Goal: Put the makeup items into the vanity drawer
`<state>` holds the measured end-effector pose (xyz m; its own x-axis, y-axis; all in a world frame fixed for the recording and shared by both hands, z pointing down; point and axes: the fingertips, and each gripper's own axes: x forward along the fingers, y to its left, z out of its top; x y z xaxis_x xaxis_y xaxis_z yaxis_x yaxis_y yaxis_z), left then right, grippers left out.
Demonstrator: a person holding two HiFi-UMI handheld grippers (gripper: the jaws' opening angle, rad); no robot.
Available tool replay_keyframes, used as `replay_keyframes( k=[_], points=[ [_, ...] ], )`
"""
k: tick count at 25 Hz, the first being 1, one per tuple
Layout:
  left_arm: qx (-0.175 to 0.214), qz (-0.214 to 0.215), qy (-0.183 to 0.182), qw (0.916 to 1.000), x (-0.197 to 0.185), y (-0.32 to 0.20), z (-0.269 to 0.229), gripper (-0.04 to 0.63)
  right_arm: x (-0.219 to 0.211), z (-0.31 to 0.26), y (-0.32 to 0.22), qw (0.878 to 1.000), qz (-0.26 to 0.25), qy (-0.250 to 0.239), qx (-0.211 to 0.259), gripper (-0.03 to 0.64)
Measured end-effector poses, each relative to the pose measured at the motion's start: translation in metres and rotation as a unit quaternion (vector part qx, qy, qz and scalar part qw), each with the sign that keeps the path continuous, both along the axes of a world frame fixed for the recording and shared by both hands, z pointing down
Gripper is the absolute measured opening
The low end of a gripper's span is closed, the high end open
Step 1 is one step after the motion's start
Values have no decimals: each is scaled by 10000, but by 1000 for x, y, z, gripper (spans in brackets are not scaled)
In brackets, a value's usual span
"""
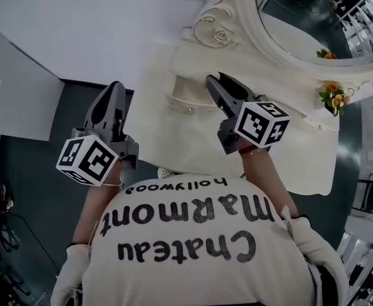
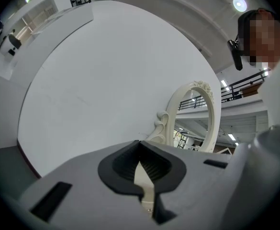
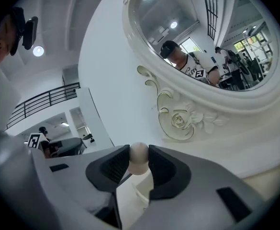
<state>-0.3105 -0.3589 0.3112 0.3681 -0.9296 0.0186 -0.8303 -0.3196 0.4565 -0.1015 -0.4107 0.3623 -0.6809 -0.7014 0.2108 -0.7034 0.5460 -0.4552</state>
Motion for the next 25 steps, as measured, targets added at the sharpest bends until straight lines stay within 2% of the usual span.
replay_keyframes(
  k=[7,14,25],
  points=[
    [-84,372,58,9993,-10,-28,12,9,-18,27,-8,9986,104,346,-382,141],
    [-216,516,190,9983,-25,-43,28,9,-34,58,-12,9930,-16,959,-690,141],
    [-346,537,388,9972,-41,-48,46,9,-49,93,-14,9738,-359,2040,-934,144]
  ],
)
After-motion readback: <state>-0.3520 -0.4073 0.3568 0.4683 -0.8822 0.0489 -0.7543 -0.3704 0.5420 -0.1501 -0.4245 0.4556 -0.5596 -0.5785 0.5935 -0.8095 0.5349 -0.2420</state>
